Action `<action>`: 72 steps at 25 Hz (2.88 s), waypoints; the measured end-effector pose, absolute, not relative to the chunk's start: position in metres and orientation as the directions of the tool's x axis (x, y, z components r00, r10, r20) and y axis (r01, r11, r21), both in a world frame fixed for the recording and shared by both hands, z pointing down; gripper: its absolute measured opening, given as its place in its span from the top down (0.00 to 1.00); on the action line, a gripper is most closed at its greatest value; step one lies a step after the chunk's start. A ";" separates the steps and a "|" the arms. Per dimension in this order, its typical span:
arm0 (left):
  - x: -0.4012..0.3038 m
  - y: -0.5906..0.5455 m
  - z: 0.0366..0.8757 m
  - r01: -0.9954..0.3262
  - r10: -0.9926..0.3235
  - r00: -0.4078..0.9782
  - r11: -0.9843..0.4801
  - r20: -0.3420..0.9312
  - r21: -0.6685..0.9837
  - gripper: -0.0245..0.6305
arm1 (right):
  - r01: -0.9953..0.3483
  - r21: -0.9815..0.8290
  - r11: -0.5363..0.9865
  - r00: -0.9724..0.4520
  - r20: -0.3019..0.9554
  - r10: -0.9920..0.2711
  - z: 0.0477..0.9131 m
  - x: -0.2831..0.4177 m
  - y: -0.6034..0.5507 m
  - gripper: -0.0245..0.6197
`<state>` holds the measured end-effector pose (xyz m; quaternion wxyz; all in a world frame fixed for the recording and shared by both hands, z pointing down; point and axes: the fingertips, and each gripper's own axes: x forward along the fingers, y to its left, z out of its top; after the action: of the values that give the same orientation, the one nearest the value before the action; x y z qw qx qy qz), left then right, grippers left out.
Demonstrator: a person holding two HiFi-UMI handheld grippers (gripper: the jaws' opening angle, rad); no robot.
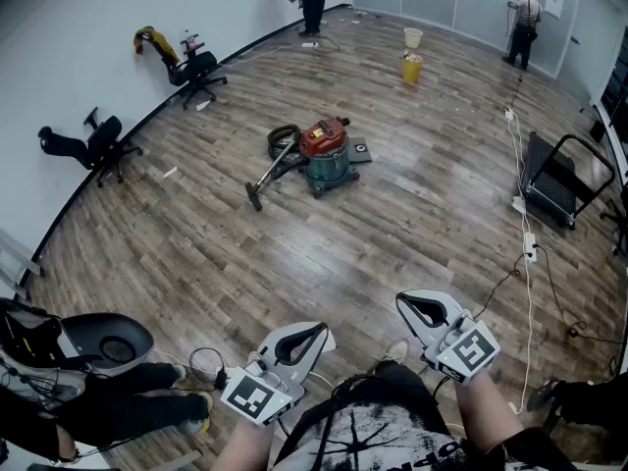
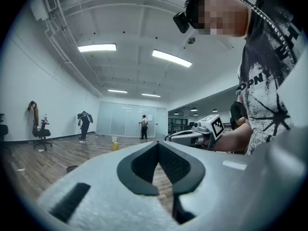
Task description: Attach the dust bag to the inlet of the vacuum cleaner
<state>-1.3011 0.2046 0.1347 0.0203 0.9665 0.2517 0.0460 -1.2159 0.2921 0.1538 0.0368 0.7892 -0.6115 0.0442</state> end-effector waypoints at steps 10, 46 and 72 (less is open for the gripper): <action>-1.308 0.201 0.129 0.479 0.481 0.876 -0.876 0.042 0.055 0.96 | -0.975 0.031 -0.221 0.223 0.119 -0.968 0.148 -1.226 0.282 0.96; -1.237 0.232 0.157 0.570 0.569 0.818 -0.822 0.086 0.022 0.96 | -0.980 -0.023 -0.198 0.198 0.029 -0.980 0.160 -1.187 0.298 0.95; -0.983 0.406 0.139 0.673 0.673 0.739 -0.739 0.018 0.028 0.96 | -0.957 -0.019 -0.289 0.290 -0.026 -0.957 0.171 -0.962 0.471 0.95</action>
<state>-0.9825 0.4055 0.1393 0.0099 0.9325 0.3608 0.0135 -0.9619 0.4709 0.1709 -0.0155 0.8029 -0.5958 -0.0048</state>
